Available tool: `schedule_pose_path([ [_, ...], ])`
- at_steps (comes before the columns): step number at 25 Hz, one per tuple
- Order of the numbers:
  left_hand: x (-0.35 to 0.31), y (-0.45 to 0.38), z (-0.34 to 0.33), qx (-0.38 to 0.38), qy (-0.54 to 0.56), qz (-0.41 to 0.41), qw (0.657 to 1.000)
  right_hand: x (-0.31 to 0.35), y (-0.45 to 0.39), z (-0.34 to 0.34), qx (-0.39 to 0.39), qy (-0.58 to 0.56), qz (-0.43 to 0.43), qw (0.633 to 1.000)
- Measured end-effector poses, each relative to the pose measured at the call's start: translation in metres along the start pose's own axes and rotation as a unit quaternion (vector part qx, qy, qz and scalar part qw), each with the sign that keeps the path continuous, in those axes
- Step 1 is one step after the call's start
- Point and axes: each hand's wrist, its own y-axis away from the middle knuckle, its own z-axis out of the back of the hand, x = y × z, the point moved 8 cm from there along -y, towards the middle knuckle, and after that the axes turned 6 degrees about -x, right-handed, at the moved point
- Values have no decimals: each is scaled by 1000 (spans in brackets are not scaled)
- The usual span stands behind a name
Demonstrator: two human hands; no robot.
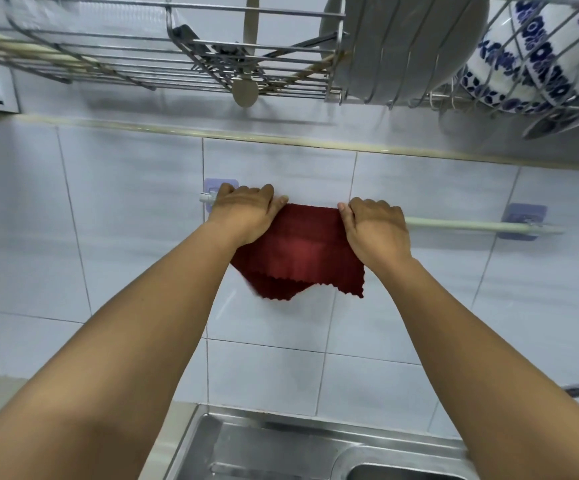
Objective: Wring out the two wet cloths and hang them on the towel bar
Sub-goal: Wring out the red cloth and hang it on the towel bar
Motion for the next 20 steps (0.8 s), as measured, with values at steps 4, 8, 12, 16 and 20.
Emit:
schedule_pose_path([
  [4, 7, 6, 5, -39, -17, -6, 999, 2, 10, 7, -90, 23, 26, 995],
  [8, 20, 21, 14, -126, -35, -36, 991, -1, 16, 5, -103, 22, 7, 994],
  [12, 27, 35, 20, -169, -53, -51, 983, -1, 23, 6, -114, 25, 18, 993],
  [16, 29, 37, 24, -178, -57, -37, 982, -2, 30, 7, -111, 9, 27, 993],
  [20, 32, 40, 18, -180, -70, -44, 980, -2, 32, 4, -100, -1, 22, 995],
])
